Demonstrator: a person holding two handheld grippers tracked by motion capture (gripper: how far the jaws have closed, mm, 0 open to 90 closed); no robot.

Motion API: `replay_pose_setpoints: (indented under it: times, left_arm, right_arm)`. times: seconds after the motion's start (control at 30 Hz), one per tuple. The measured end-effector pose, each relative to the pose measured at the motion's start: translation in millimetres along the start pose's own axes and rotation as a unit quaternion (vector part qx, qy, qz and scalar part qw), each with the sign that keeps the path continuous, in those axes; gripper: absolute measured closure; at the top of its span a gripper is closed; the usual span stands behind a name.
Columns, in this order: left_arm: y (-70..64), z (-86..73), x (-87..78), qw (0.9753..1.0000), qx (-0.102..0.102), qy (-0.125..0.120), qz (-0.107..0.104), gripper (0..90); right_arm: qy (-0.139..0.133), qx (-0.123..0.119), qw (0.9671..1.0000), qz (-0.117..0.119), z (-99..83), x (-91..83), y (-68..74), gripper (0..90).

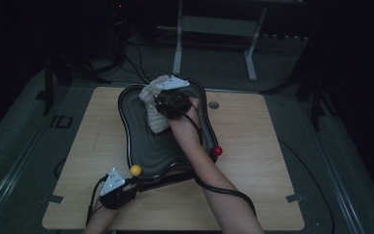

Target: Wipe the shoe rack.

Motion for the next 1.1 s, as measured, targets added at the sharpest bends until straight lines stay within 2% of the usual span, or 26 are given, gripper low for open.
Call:
replay_pose_setpoints:
  times: [0.13,0.2,0.27,0.37,0.5,1.0,1.1]
  left_arm:
    - [0.0,0.0,-0.1,1.0,-0.001,0.0,0.001,72.3]
    - [0.0,0.1,-0.2,1.0,0.0,0.001,0.001,72.3]
    - [0.0,0.0,-0.1,1.0,-0.001,0.001,0.0,72.3]
    - [-0.1,-0.1,-0.1,1.0,-0.001,0.0,0.001,72.2]
    - [0.2,-0.1,0.0,1.0,-0.001,0.0,0.0,72.2]
    - [0.0,-0.3,-0.1,1.0,-0.005,-0.001,0.0,72.0]
    - [-0.3,-0.4,0.0,1.0,-0.005,-0.001,0.001,72.1]
  right_arm:
    - [0.042,-0.02,0.9986,-0.026,-12.9,21.4,3.6,67.5]
    - [0.038,-0.019,0.9987,-0.027,-17.4,24.8,3.4,67.5]
    - [0.043,-0.012,0.9988,-0.019,-18.4,23.0,4.5,67.6]
    - [0.047,-0.025,0.9985,-0.011,-21.6,20.2,9.9,67.7]
    - [0.044,-0.025,0.9987,0.002,-28.3,16.0,14.1,67.7]
    - [0.032,-0.055,0.9978,0.021,-58.4,-4.5,35.4,67.6]
    - [0.029,-0.054,0.9979,0.022,-65.4,-9.2,40.2,67.6]
Point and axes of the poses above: each handheld gripper's, and its own axes: x roughly forward along the jaws, z roughly out of its top, y roughly to its left, the point moved 4 cm from there along x, roughly forward along the jaws, and after that the axes turned 11 degrees about -x, right-handed, at the moved point
